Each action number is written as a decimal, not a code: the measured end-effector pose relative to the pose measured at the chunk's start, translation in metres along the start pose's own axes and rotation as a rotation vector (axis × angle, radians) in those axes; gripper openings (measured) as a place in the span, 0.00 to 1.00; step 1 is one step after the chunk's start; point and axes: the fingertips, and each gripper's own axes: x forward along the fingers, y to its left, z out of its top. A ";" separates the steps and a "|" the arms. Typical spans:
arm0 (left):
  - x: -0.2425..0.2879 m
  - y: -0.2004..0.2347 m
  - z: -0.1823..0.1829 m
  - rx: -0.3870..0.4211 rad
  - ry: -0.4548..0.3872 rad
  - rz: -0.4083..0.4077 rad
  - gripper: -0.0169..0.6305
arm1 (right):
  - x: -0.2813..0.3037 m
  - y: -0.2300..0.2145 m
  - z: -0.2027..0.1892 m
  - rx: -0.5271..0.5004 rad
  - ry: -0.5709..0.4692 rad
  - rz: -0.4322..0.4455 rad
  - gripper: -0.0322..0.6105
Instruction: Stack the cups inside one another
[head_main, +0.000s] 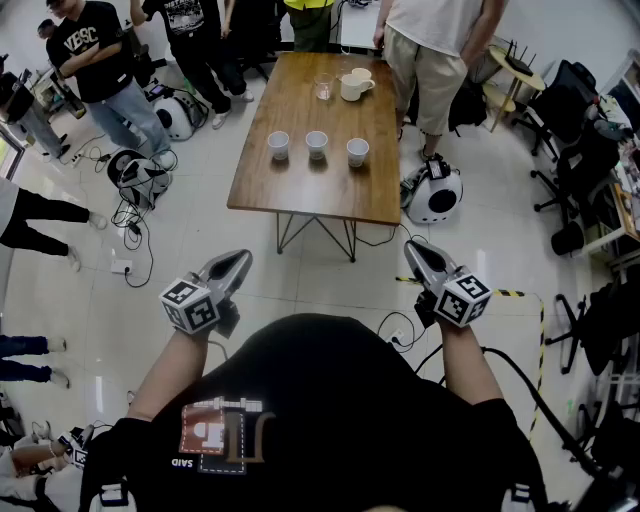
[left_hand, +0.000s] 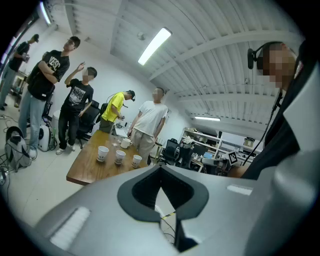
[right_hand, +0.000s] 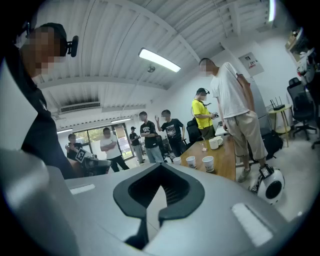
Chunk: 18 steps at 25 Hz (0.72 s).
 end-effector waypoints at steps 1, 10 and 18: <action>0.006 -0.007 -0.002 0.000 0.003 0.002 0.03 | -0.005 -0.006 0.000 -0.002 0.004 0.003 0.07; 0.050 -0.046 -0.008 0.029 0.015 -0.003 0.03 | -0.034 -0.052 -0.007 -0.007 0.039 0.010 0.07; 0.065 -0.004 0.032 0.218 0.030 -0.006 0.03 | 0.027 -0.047 -0.004 -0.038 0.073 0.019 0.07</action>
